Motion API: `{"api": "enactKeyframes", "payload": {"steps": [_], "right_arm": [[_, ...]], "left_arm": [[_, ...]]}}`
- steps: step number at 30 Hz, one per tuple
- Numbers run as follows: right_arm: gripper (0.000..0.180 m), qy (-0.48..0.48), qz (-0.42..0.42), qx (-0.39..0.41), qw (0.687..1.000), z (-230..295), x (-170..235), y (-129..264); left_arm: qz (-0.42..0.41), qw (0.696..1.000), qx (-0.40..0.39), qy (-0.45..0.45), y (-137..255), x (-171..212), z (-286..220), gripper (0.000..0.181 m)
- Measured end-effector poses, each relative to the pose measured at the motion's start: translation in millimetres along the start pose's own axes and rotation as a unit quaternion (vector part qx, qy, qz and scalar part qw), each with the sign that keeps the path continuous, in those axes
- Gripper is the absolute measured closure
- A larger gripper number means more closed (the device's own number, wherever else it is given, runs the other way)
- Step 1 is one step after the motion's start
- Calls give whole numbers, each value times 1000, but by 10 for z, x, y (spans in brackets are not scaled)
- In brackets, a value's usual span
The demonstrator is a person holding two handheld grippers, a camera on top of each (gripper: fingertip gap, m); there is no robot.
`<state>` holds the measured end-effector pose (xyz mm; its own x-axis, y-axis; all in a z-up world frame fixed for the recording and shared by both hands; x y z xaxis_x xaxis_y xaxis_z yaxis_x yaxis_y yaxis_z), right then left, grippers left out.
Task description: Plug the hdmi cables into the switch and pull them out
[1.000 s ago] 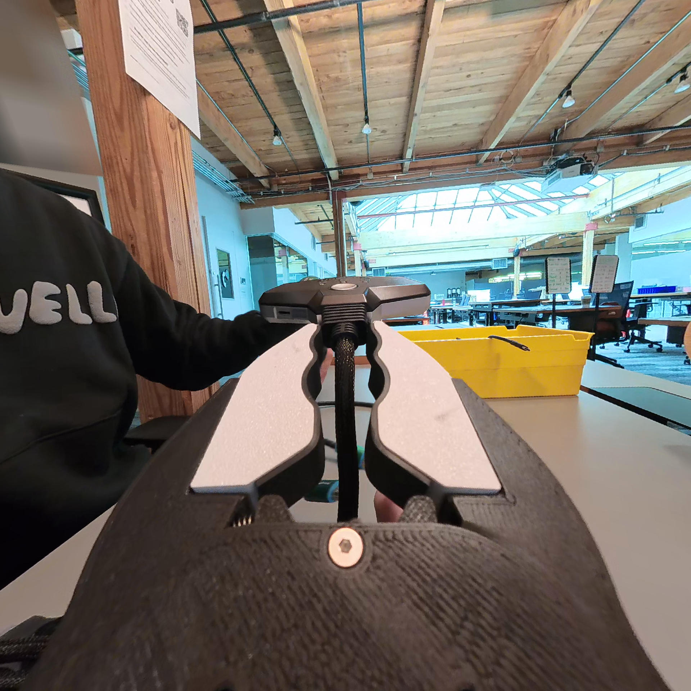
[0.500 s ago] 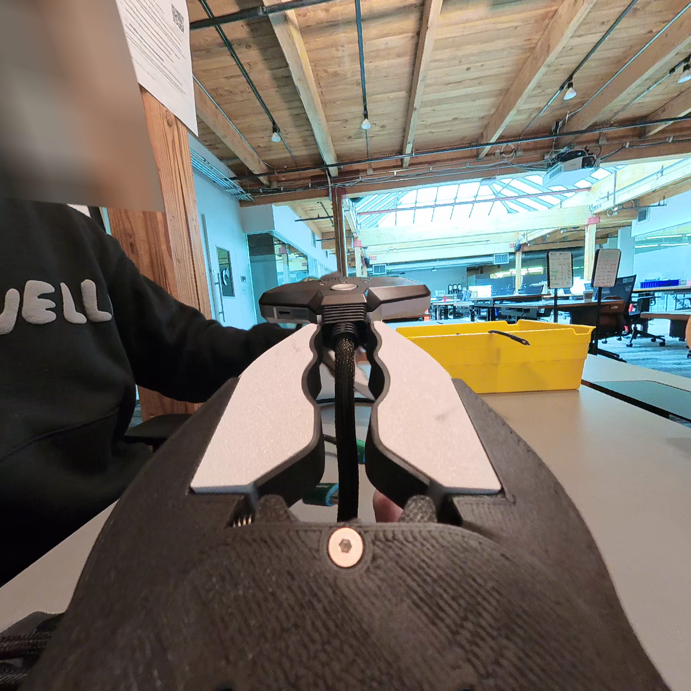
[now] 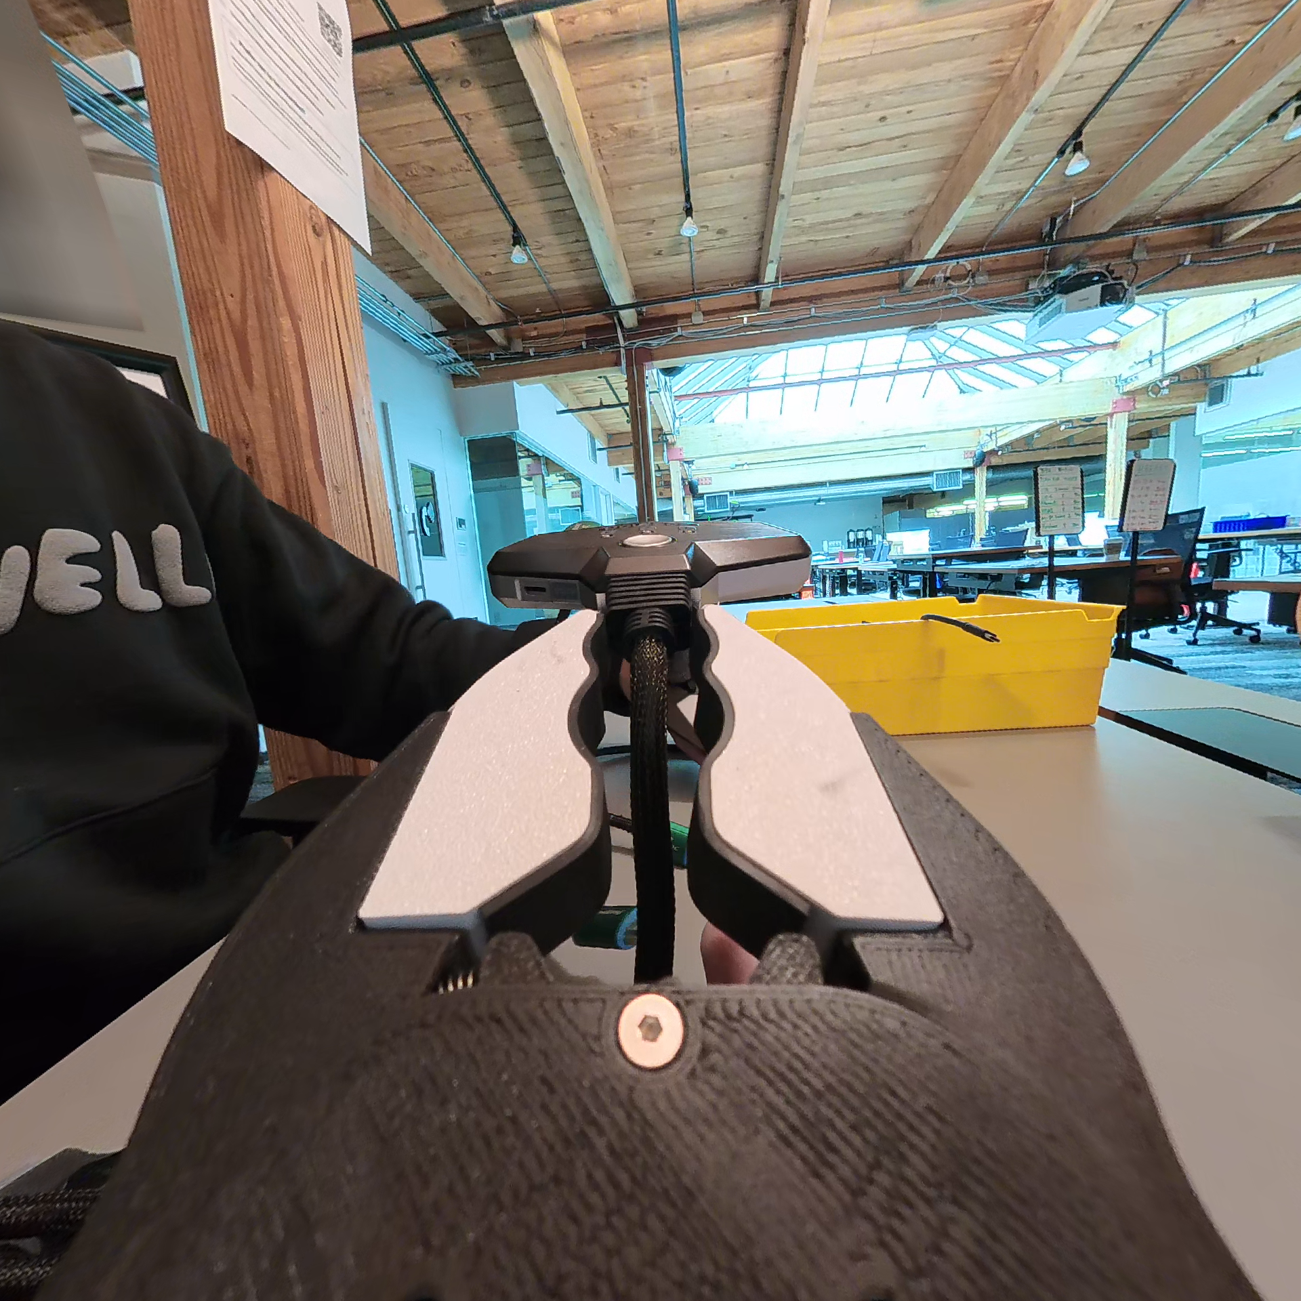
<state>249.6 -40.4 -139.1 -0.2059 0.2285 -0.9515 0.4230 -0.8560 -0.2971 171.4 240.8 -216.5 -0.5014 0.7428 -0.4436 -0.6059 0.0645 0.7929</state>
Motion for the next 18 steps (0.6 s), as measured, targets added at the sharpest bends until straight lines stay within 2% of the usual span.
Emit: {"api": "enactKeyframes", "payload": {"steps": [13, 18], "right_arm": [[158, -2, 3, -3, 1000, 6, 13, -5], [158, -1, 12, -7, 1000, 15, 28, -24]], "left_arm": [[-23, 997, 46, 64, -28, 48, 53, 161], [-4, 989, 83, 125, -27, 50, 67, 161]]}}
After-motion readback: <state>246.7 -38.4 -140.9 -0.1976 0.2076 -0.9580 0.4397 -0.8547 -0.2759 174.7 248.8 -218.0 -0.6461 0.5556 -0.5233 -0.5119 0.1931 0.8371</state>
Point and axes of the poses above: each gripper's, where its closed fingertips meet, y back along the fingers, x out of its underside, z = x × y across the jaws, the point moved 6 cm from there along y, back along the fingers, and after that the axes turned 8 degrees about z, right-handed, at the moved point
